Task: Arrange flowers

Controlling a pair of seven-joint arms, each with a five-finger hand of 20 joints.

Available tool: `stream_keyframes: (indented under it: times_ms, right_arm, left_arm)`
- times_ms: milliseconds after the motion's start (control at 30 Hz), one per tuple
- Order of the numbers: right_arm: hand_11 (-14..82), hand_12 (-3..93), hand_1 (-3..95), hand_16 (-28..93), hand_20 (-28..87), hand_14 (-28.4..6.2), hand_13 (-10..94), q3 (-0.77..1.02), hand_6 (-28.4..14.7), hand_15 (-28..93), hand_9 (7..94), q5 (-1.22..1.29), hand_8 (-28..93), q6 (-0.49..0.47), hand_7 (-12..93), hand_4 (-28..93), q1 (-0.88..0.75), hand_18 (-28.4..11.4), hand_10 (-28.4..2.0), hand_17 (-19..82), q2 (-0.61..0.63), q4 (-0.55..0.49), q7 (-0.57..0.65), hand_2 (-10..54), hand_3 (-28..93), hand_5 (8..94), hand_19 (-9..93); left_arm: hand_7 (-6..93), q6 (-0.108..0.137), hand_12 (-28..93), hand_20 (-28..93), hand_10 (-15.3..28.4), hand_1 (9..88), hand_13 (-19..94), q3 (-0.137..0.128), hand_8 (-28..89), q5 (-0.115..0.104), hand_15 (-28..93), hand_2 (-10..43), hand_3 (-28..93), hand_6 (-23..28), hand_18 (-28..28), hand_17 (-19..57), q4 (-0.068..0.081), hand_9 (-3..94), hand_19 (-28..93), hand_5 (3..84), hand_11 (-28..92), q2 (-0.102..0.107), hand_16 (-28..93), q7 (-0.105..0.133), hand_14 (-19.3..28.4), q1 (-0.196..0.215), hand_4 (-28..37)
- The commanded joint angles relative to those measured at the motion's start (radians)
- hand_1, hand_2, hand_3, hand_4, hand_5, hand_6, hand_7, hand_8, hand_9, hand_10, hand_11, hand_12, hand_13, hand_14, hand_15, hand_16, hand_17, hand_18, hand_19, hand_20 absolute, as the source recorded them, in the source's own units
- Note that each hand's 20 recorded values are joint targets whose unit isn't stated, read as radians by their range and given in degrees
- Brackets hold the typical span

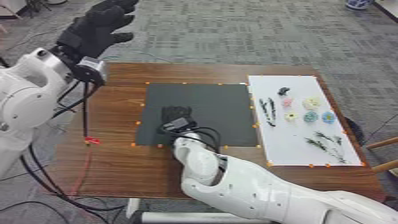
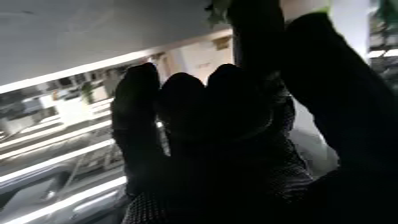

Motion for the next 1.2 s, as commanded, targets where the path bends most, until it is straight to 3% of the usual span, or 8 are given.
stream_keyframes:
  times_ms: [33,100,267,400,667,933,1200]
  right_arm:
    - [55.8,83.8,25.4,45,48,-13.7,63,-0.028,-1.0,84,75.8,0.008,6,-0.064,38,4,-0.002,-23.0,-9.7,24,0.173,-0.111,-0.063,2.5,93,73.5,80]
    - [53.8,86.1,24.0,48,49,-13.9,63,-0.052,-0.6,82,75.7,0.016,4,-0.05,35,11,0.01,-23.3,-9.7,24,0.199,-0.13,-0.061,5.8,93,73.2,80]
    - [53.6,86.4,23.4,50,49,-14.1,62,-0.057,-0.7,81,74.8,0.032,3,-0.068,34,12,0.006,-23.3,-10.1,23,0.238,-0.16,-0.105,7.8,93,72.4,79]
    - [53.6,86.4,23.2,51,49,-14.4,61,-0.045,-0.7,81,74.2,0.045,2,-0.101,34,12,-0.002,-23.3,-10.5,23,0.221,-0.145,-0.13,8.3,93,71.7,79]
    - [53.7,86.3,23.3,52,49,-14.5,59,-0.022,-0.8,80,71.8,0.055,-4,-0.123,33,11,-0.001,-23.1,-11.0,21,0.155,-0.099,-0.162,8.6,93,69.8,78]
    - [54.0,85.7,23.9,52,50,-14.5,58,-0.024,-0.8,80,70.8,0.049,-7,-0.105,33,10,0.015,-23.1,-11.2,21,0.094,-0.059,-0.146,8.2,93,68.9,77]
    - [54.6,84.5,24.1,50,50,-14.4,58,-0.009,-1.0,81,70.8,0.072,-6,-0.08,33,9,0.006,-23.1,-11.1,21,0.077,-0.065,-0.123,7.1,93,68.9,77]
  left_arm:
    - [18.4,0.042,22,9,6.2,25.6,-1,-0.124,-10,0.003,22,-9.5,66,0.8,18.0,-18.5,-0.049,8.8,34,15.7,7,0.041,1,0.002,8.1,0.169,-28.3]
    - [18.4,0.045,22,9,6.2,25.7,-1,-0.139,-9,0.006,22,-9.5,66,0.8,18.1,-18.5,-0.053,8.7,34,15.7,7,0.042,1,0.002,8.0,0.184,-28.3]
    - [18.3,0.053,22,9,6.3,25.5,-1,-0.179,-9,0.005,22,-9.5,66,0.8,18.0,-18.5,-0.066,8.7,34,15.7,7,0.043,1,-0.001,8.1,0.226,-28.3]
    - [18.4,0.057,22,9,6.3,25.5,-1,-0.184,-9,0.004,22,-9.5,66,0.8,18.0,-18.5,-0.067,8.7,34,15.7,7,0.042,1,0.002,8.0,0.233,-28.3]
    - [18.4,0.05,22,9,6.3,25.3,-1,-0.137,-10,0.004,22,-9.5,66,0.9,18.0,-18.5,-0.052,8.7,34,15.8,7,0.033,1,0.002,8.0,0.188,-28.3]
    - [18.4,0.034,22,9,6.2,25.3,-1,-0.072,-9,0.004,22,-9.5,66,0.8,18.0,-18.5,-0.028,8.7,34,15.7,7,0.023,1,0.0,8.0,0.119,-28.3]
    - [18.3,0.028,22,9,6.2,25.4,-1,-0.05,-9,0.005,22,-9.5,66,0.8,18.0,-18.5,-0.017,8.7,34,15.8,7,0.018,0,-0.003,8.0,0.096,-28.3]
